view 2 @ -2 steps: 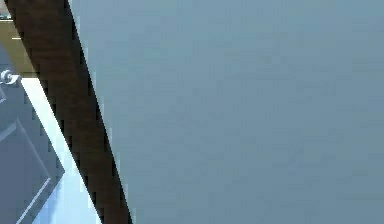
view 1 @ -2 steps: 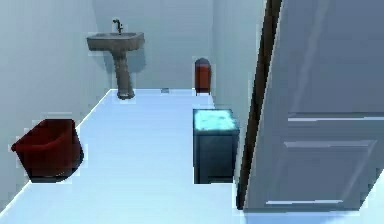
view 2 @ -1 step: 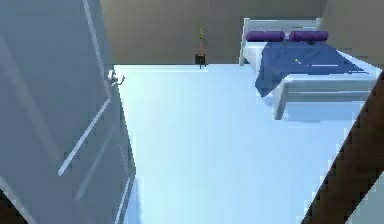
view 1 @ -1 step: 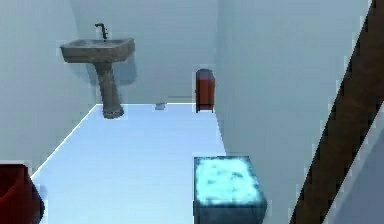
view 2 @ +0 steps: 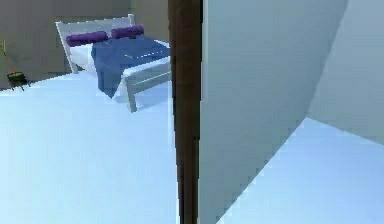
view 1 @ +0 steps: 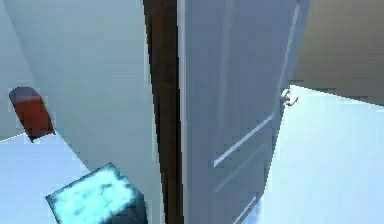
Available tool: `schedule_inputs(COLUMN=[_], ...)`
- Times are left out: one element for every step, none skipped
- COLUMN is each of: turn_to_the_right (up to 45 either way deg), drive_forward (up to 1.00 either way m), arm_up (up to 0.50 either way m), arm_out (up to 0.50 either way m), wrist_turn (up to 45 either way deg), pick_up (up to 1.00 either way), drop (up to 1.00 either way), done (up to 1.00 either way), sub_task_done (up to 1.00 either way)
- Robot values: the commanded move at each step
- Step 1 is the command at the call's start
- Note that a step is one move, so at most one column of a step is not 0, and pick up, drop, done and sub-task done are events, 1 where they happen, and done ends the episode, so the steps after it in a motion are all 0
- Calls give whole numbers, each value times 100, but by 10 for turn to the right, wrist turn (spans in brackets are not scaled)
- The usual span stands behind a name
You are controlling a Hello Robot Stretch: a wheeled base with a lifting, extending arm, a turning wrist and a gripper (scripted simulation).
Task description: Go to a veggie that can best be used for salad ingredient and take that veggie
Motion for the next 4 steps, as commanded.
schedule_inputs(turn_to_the_right=[420, 0, 30, 150], drive_forward=[0, 30, 0, 0], arm_up=[0, 0, 0, 0], arm_out=[0, 0, 0, 0], wrist_turn=[0, 0, 0, 0], pick_up=[0, 0, 0, 0], drop=[0, 0, 0, 0], done=[0, 0, 0, 0], sub_task_done=[0, 0, 0, 0])
